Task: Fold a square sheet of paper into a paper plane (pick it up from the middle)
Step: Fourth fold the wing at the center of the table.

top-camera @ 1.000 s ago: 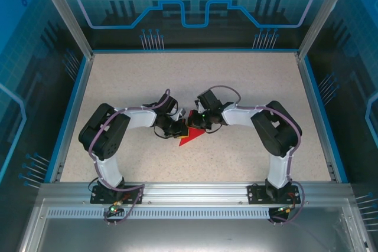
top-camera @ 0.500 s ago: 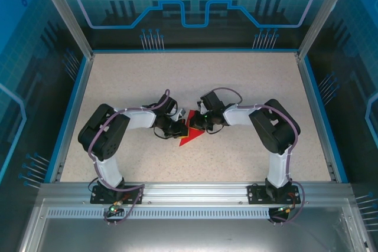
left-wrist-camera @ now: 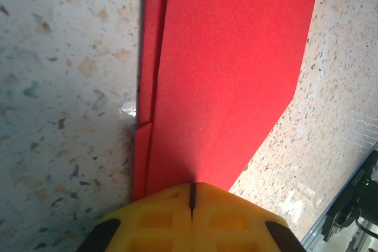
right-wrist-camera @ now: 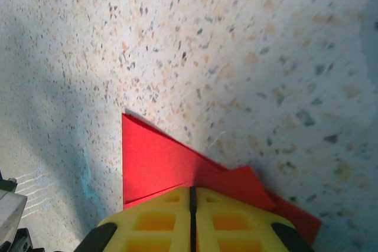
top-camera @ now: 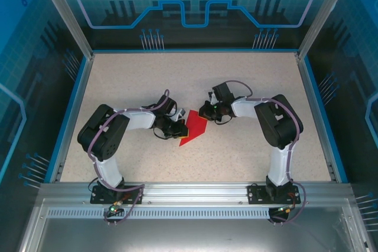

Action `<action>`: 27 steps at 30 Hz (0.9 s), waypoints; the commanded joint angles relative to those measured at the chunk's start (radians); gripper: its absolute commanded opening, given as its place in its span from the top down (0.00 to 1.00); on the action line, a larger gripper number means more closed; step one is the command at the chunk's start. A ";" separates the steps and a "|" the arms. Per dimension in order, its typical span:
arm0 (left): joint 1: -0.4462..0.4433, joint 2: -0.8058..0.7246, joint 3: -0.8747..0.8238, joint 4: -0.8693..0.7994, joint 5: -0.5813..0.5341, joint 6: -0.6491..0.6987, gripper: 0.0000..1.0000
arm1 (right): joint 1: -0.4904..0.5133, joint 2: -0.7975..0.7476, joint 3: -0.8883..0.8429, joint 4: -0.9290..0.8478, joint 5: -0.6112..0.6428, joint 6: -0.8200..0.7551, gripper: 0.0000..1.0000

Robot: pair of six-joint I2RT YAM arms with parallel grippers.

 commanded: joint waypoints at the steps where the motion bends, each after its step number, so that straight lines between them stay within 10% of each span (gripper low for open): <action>1: -0.001 0.106 -0.080 -0.105 -0.224 0.028 1.00 | -0.048 0.036 0.027 -0.033 0.061 -0.025 0.91; 27: -0.006 0.094 -0.087 -0.085 -0.195 0.024 1.00 | -0.122 -0.050 0.046 -0.006 0.009 -0.075 0.88</action>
